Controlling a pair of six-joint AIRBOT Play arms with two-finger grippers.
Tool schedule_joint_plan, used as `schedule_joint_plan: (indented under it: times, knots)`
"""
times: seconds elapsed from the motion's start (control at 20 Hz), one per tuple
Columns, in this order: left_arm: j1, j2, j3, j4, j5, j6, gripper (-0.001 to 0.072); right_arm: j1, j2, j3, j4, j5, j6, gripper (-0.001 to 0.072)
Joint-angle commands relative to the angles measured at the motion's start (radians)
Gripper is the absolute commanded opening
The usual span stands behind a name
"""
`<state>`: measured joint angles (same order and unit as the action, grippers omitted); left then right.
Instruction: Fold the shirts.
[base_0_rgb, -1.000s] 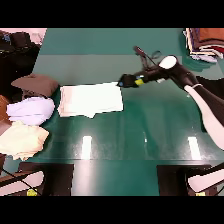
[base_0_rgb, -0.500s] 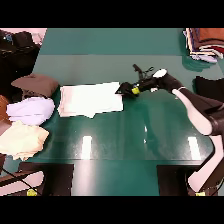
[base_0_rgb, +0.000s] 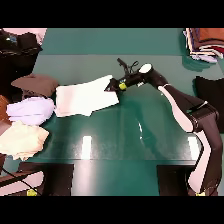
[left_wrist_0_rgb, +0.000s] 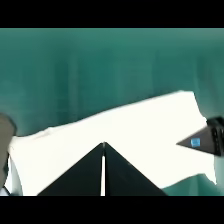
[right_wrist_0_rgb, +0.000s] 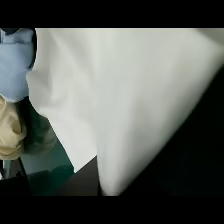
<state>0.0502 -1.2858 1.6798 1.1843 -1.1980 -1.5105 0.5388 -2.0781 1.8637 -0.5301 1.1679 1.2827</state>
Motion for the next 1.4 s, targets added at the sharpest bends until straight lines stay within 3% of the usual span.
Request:
schedule_joint_plan:
  times: [0.0,0.4,0.75,1.05,1.35]
  knots:
    - [-0.093,0.000,0.000,-0.011,0.006,0.021,0.0026,-0.080,0.056,0.060,-0.143,0.022,0.073,0.0018]
    - [-0.296,0.000,0.000,-0.011,0.084,0.026,0.0027,-0.581,0.365,0.060,-0.467,0.045,0.157,0.0018]
    - [-0.314,0.000,0.000,-0.015,0.127,0.014,0.0027,-1.049,0.386,0.060,-0.481,0.035,0.186,0.0019]
    - [-0.314,0.000,0.000,-0.014,0.166,-0.028,0.0027,-1.134,0.341,0.061,-0.297,0.005,0.149,0.0018]
    - [-0.314,0.000,0.000,-0.014,0.148,-0.026,0.0027,-1.144,0.431,0.061,-0.313,-0.008,0.150,0.0018]
